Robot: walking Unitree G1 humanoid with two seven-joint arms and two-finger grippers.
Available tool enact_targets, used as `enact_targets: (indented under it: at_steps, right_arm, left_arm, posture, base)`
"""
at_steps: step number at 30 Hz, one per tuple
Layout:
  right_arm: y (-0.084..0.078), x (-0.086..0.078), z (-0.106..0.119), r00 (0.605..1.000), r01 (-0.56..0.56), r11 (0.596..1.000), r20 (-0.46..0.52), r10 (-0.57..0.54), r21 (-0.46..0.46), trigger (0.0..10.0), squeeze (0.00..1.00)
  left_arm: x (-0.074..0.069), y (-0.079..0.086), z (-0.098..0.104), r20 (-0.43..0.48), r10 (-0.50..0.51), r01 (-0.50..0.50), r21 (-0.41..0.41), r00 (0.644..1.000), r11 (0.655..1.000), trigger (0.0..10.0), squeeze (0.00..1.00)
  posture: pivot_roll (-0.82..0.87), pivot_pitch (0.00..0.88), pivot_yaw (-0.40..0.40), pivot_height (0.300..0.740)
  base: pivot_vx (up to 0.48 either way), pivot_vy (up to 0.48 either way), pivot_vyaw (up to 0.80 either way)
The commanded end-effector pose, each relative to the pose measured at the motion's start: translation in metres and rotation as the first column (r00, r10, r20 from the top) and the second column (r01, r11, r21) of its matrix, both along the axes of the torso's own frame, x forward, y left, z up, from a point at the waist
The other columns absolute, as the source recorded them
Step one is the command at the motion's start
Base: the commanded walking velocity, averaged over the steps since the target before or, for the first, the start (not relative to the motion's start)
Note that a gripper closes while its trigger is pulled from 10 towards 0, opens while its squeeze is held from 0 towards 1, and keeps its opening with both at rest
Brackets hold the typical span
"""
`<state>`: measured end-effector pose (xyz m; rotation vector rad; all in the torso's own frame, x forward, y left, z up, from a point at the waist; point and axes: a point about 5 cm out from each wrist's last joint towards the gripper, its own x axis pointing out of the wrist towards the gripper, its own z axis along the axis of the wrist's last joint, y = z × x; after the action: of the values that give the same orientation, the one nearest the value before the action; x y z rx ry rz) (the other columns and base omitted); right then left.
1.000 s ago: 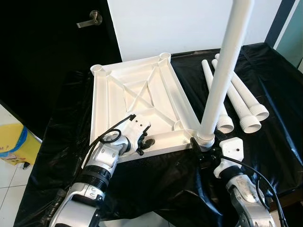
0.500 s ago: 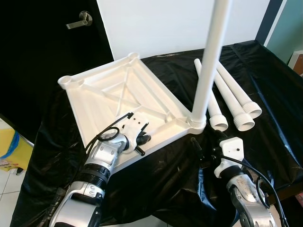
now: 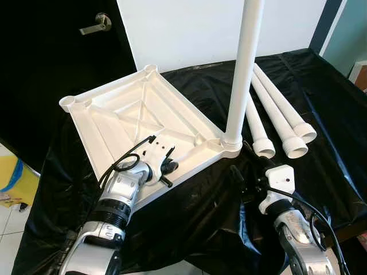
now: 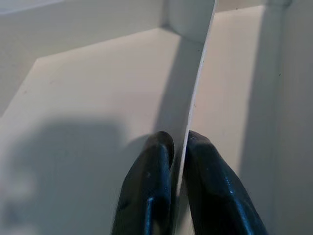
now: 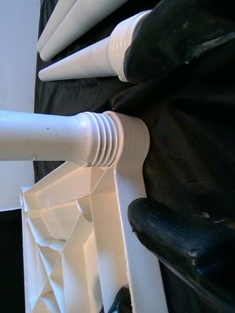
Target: Building children table
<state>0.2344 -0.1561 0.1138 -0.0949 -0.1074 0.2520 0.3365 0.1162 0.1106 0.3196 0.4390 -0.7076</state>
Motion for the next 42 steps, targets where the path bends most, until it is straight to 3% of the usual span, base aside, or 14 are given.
enact_targets:
  at_steps: [1, 8, 9, 16, 19, 21, 23, 24, 26, 28, 30, 34, 36, 42]
  right_arm:
    - [0.001, 0.001, -0.003, 1.000, -0.007, 1.000, -0.015, 0.007, -0.003, 10.0, 0.00]
    - [0.001, 0.001, -0.003, 1.000, -0.006, 1.000, -0.016, 0.006, -0.007, 10.0, 0.00]
    - [0.001, 0.001, -0.003, 1.000, -0.006, 1.000, -0.017, 0.006, -0.007, 10.0, 0.00]
    - [0.001, 0.002, -0.005, 1.000, -0.007, 1.000, -0.024, 0.007, -0.015, 10.0, 0.00]
    - [0.002, 0.004, -0.008, 0.999, 0.001, 1.000, -0.039, -0.002, -0.029, 10.0, 0.00]
    - [0.002, 0.004, -0.008, 0.999, 0.001, 1.000, -0.039, -0.002, -0.029, 10.0, 0.00]
    - [0.004, 0.007, -0.009, 0.999, 0.001, 0.999, -0.046, -0.003, -0.033, 10.0, 0.00]
    - [0.004, 0.007, -0.009, 0.999, 0.001, 0.999, -0.046, -0.003, -0.033, 10.0, 0.00]
    - [0.007, 0.009, -0.009, 0.999, -0.004, 0.999, -0.048, 0.003, -0.035, 10.0, 0.00]
    - [0.008, 0.009, -0.009, 0.999, -0.006, 0.999, -0.048, 0.004, -0.035, 10.0, 0.00]
    - [0.011, 0.011, -0.011, 0.998, -0.002, 0.999, -0.058, 0.000, -0.033, 10.0, 0.00]
    - [0.014, 0.016, -0.014, 0.996, 0.024, 0.998, -0.081, -0.028, -0.053, 10.0, 0.00]
    - [0.014, 0.016, -0.014, 0.996, 0.024, 0.998, -0.081, -0.028, -0.053, 10.0, 0.00]
    - [0.017, 0.025, -0.016, 0.993, 0.060, 0.997, -0.104, -0.064, -0.044, 10.0, 0.00]
  left_arm:
    - [0.005, 0.021, -0.002, 0.105, 0.289, -0.296, 0.055, 0.952, 0.954, 10.0, 1.00]
    - [0.001, 0.002, 0.007, 0.088, 0.199, -0.194, -0.061, 0.976, 0.979, 10.0, 1.00]
    - [-0.001, -0.003, 0.014, 0.103, 0.150, -0.141, -0.097, 0.983, 0.985, 10.0, 0.00]
    - [-0.003, -0.009, 0.037, 0.190, 0.094, -0.052, -0.213, 0.977, 0.976, 10.0, 0.00]
    - [0.005, 0.010, 0.055, 0.282, 0.215, -0.149, -0.237, 0.935, 0.960, 10.0, 0.00]
    - [0.005, 0.010, 0.055, 0.282, 0.215, -0.149, -0.237, 0.935, 0.960, 10.0, 0.00]
    - [0.014, 0.040, 0.060, 0.351, 0.373, -0.335, -0.167, 0.859, 0.927, 10.0, 0.00]
    - [0.014, 0.040, 0.060, 0.351, 0.373, -0.335, -0.167, 0.859, 0.927, 10.0, 0.00]
    - [0.016, 0.063, 0.061, 0.394, 0.458, -0.450, -0.119, 0.797, 0.885, 10.0, 0.00]
    - [0.016, 0.067, 0.062, 0.400, 0.471, -0.467, -0.113, 0.787, 0.877, 10.0, 0.00]
    - [0.011, 0.084, 0.057, 0.463, 0.440, -0.506, 0.022, 0.770, 0.862, 10.0, 0.00]
    - [0.003, 0.105, 0.049, 0.495, 0.411, -0.549, 0.170, 0.765, 0.818, 10.0, 0.00]
    - [0.003, 0.105, 0.049, 0.495, 0.411, -0.549, 0.170, 0.765, 0.818, 10.0, 0.00]
    - [-0.006, 0.116, 0.037, 0.464, 0.319, -0.495, 0.330, 0.826, 0.804, 10.0, 0.00]
  posture:
    - [-0.16, 0.050, 0.070, 0.740]
    - [-0.16, 0.052, 0.066, 0.740]
    - [-0.16, 0.052, 0.065, 0.740]
    - [-0.16, 0.051, 0.066, 0.740]
    - [-0.16, 0.049, 0.067, 0.740]
    - [-0.16, 0.049, 0.067, 0.740]
    - [-0.15, 0.048, 0.070, 0.740]
    - [-0.15, 0.048, 0.070, 0.740]
    - [-0.15, 0.047, 0.071, 0.740]
    - [-0.15, 0.047, 0.071, 0.740]
    - [-0.14, 0.051, 0.080, 0.740]
    - [-0.14, 0.054, 0.081, 0.740]
    - [-0.14, 0.054, 0.081, 0.740]
    - [-0.13, 0.055, 0.087, 0.740]
  base:
    - [0.000, 0.000, 0.00]
    - [0.000, 0.000, 0.00]
    - [0.000, 0.000, 0.00]
    - [0.000, 0.000, 0.00]
    - [0.000, 0.000, 0.00]
    - [0.000, 0.000, 0.00]
    - [0.000, 0.000, 0.00]
    - [0.000, 0.000, 0.00]
    - [0.000, 0.000, 0.00]
    - [0.000, 0.000, 0.00]
    - [0.000, 0.000, 0.00]
    - [0.000, 0.000, 0.00]
    - [0.000, 0.000, 0.00]
    - [0.000, 0.000, 0.00]
